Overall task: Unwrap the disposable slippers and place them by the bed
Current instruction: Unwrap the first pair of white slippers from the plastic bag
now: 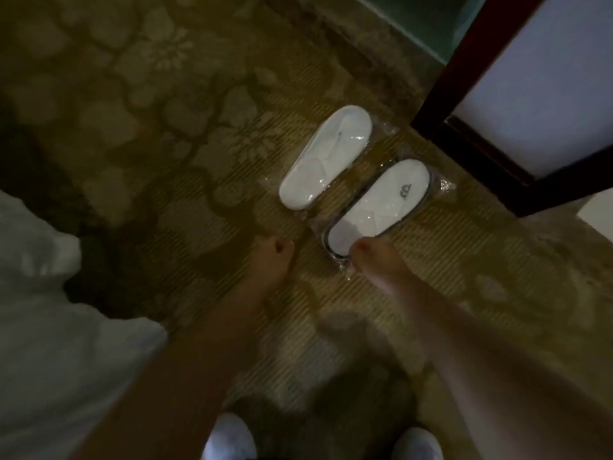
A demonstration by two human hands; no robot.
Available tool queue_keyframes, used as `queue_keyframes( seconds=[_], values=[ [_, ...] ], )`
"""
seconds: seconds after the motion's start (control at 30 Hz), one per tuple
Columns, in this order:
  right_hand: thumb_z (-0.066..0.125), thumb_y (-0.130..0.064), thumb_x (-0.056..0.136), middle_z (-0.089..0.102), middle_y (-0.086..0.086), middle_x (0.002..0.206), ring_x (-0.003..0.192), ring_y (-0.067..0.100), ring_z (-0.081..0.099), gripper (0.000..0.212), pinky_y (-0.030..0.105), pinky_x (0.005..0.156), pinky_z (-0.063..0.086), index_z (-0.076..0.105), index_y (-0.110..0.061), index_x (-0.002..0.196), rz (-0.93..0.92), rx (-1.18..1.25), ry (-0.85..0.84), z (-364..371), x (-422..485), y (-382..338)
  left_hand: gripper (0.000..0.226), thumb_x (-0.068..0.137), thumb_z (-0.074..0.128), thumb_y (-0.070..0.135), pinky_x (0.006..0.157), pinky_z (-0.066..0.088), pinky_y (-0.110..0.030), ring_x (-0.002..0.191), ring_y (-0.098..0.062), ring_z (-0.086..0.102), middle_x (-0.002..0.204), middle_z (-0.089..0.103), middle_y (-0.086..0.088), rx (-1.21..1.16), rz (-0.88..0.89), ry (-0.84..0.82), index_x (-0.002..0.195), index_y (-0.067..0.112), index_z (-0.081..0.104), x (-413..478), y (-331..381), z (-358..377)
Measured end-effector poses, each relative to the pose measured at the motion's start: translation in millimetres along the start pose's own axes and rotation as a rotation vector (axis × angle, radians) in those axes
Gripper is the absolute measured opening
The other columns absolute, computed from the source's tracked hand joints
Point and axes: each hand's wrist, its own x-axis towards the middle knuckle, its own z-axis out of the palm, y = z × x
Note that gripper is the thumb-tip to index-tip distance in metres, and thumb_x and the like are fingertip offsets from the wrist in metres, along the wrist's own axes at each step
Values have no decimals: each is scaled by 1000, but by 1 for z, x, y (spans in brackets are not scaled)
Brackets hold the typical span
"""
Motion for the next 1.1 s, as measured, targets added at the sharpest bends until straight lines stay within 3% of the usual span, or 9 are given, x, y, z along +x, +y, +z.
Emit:
queue_keyframes(
  seconds=[0.1, 0.23, 0.33, 0.4, 0.53, 0.73, 0.9, 1.0, 1.1],
  values=[
    [47, -17, 93, 68, 20, 93, 87, 33, 66, 23, 47, 82, 55, 64, -2, 95, -121, 8, 143, 2, 31, 2, 33, 94, 48, 27, 79, 36, -26, 105, -29, 58, 108, 62, -17, -30, 20, 24, 111, -1, 58, 34, 1, -2],
    [48, -16, 94, 69, 18, 96, 88, 31, 65, 21, 43, 84, 53, 64, -2, 97, -237, -86, 196, -4, 71, -11, 43, 89, 59, 26, 79, 39, -27, 96, -20, 52, 111, 57, -11, -234, 73, 152, 122, 2, 48, 81, 10, -13],
    [50, -16, 92, 68, 17, 97, 90, 29, 63, 17, 38, 84, 51, 62, -5, 98, -316, -172, 181, -9, 100, -24, 46, 85, 63, 30, 92, 47, -38, 108, -29, 56, 120, 58, -15, -264, 32, 113, 121, 8, 47, 119, 11, -19],
    [55, -18, 89, 68, 16, 101, 96, 29, 62, 19, 40, 88, 50, 62, -6, 102, -316, -201, 151, -13, 119, -33, 42, 85, 62, 30, 96, 46, -40, 106, -28, 55, 117, 57, -12, -225, 73, 92, 118, 9, 46, 140, 19, -24],
    [59, -24, 88, 66, 15, 101, 99, 28, 61, 23, 41, 91, 50, 62, -8, 104, -280, -247, 70, -5, 152, -37, 43, 88, 59, 29, 89, 46, -33, 103, -25, 56, 113, 58, -7, 3, 286, 71, 121, 4, 51, 171, 41, -32],
    [62, -27, 86, 63, 10, 96, 93, 24, 60, 17, 32, 79, 47, 56, -12, 90, -248, -284, 115, 20, 170, -29, 60, 82, 67, 27, 95, 40, -27, 113, -21, 53, 125, 55, -5, 180, 401, -123, 134, 9, 41, 183, 36, -17],
    [68, -25, 82, 59, 9, 98, 96, 22, 57, 25, 32, 82, 47, 52, -9, 94, -167, 156, 99, 26, 170, -42, 59, 80, 62, 39, 95, 44, -29, 116, -29, 58, 127, 60, -14, 90, 417, -210, 129, 7, 53, 176, 40, -10],
    [72, -22, 78, 61, 16, 112, 105, 30, 60, 39, 48, 93, 51, 51, -4, 105, -68, 493, 185, 20, 168, -38, 44, 87, 57, 36, 86, 50, -30, 106, -26, 61, 112, 63, -7, 15, 392, -270, 117, 4, 59, 165, 53, -18],
    [74, -9, 76, 62, 19, 110, 105, 34, 61, 36, 57, 89, 52, 52, -1, 103, -94, 657, 235, 5, 163, -38, 20, 93, 51, 24, 75, 51, -28, 88, -19, 59, 106, 65, -9, -46, 375, -260, 104, 13, 62, 161, 60, -27]
  ],
)
